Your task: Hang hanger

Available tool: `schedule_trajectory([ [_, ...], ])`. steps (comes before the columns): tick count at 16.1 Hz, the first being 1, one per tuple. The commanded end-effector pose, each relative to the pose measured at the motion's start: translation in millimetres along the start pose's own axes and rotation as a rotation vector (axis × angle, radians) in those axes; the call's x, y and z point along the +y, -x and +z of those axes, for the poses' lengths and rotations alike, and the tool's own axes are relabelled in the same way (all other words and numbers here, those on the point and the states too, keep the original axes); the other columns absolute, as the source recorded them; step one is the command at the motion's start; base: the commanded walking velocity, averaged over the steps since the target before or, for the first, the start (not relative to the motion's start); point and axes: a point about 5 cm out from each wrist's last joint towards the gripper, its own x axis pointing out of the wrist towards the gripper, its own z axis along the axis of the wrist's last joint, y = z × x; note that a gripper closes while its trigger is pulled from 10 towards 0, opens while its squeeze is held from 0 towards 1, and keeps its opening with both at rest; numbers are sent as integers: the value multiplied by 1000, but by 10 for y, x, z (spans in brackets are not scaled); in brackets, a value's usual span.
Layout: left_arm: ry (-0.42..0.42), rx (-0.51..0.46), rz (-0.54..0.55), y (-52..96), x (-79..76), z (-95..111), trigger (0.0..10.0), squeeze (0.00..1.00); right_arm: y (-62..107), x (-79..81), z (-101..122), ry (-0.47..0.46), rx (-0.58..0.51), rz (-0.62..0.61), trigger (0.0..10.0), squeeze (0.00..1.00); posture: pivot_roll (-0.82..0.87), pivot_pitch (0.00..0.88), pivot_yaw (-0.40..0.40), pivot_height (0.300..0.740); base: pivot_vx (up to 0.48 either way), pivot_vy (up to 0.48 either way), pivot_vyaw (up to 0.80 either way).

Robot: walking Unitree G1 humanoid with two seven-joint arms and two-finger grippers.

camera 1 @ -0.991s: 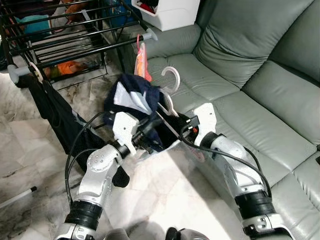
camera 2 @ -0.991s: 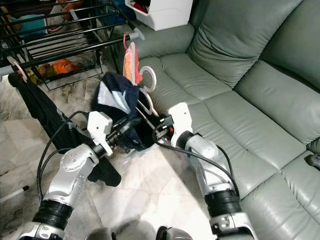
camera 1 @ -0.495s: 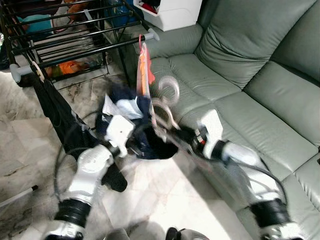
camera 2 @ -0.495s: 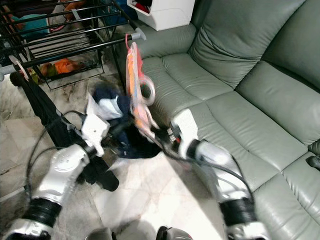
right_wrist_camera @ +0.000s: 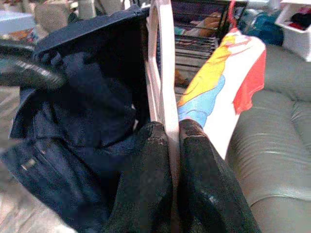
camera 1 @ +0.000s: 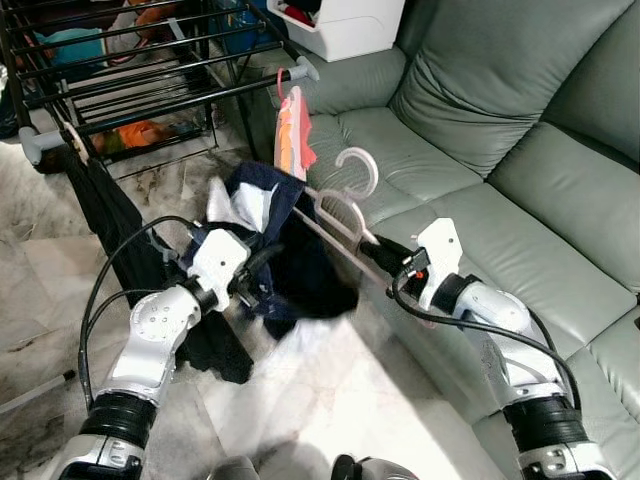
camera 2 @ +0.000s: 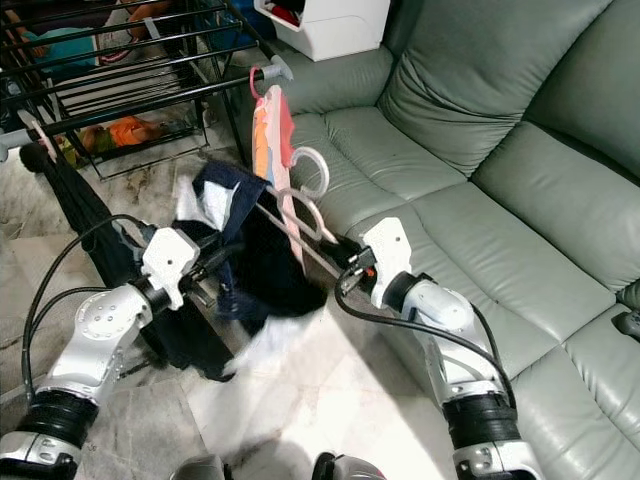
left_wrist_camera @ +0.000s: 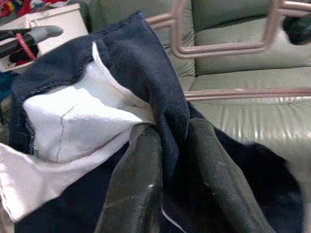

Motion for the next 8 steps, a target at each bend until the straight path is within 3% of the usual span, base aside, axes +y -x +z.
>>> schedule_trajectory([
  [1,-21,10,-30,19,-47,-31,10000,1000,-1,-102,114,27,-58,-56,10000,0,-49,14,-12,740,0,0,0],
  [6,-5,12,-131,20,-240,-59,10000,1000,6,-141,141,44,-84,-85,10000,0,-49,8,-5,740,0,0,0],
  [8,-30,16,-132,40,-224,-66,10000,1000,16,-136,132,53,-79,-70,10000,0,-50,6,-4,740,0,0,0],
])
